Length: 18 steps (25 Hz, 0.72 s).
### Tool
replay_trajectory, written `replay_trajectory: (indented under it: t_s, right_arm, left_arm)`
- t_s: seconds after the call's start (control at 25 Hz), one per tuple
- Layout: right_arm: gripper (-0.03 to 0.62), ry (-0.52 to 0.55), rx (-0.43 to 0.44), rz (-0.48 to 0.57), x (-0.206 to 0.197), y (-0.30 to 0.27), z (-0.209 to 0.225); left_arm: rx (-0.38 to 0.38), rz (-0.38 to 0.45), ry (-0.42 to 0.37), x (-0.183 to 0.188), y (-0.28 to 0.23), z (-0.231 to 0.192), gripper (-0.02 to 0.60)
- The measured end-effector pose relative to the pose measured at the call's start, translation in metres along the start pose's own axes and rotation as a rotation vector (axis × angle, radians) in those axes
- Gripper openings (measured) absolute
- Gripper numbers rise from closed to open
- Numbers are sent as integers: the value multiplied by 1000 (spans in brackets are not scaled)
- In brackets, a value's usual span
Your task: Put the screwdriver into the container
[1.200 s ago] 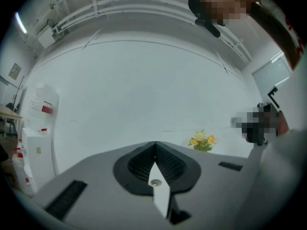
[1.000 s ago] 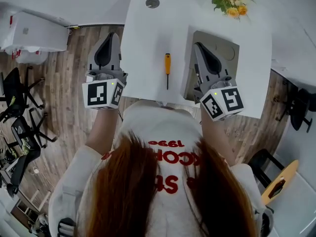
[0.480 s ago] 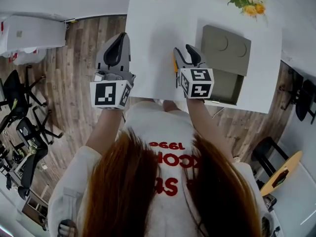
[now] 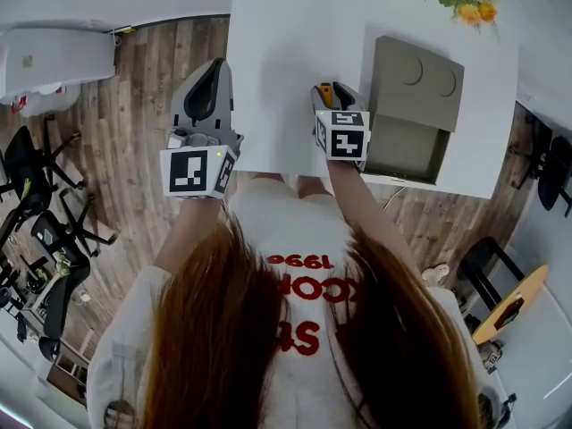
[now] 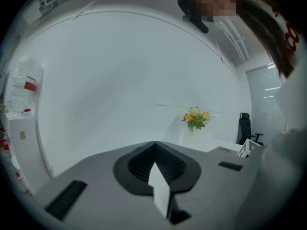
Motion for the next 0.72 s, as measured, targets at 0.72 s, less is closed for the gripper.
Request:
replay_trajectory:
  t_s: [0.72]
  right_arm:
    - [118, -34, 302, 559, 129, 52, -16]
  left_arm:
    - [93, 132, -59, 44, 0, -23, 6]
Point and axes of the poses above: the fingertips, and each gripper's own axes: y backward along the fingers, z to its right, x out of its top, the point moved 5 cm from there along y, backward along the fingers, and after that the axes turned 14 degrees about z, right-handed, at the moved point
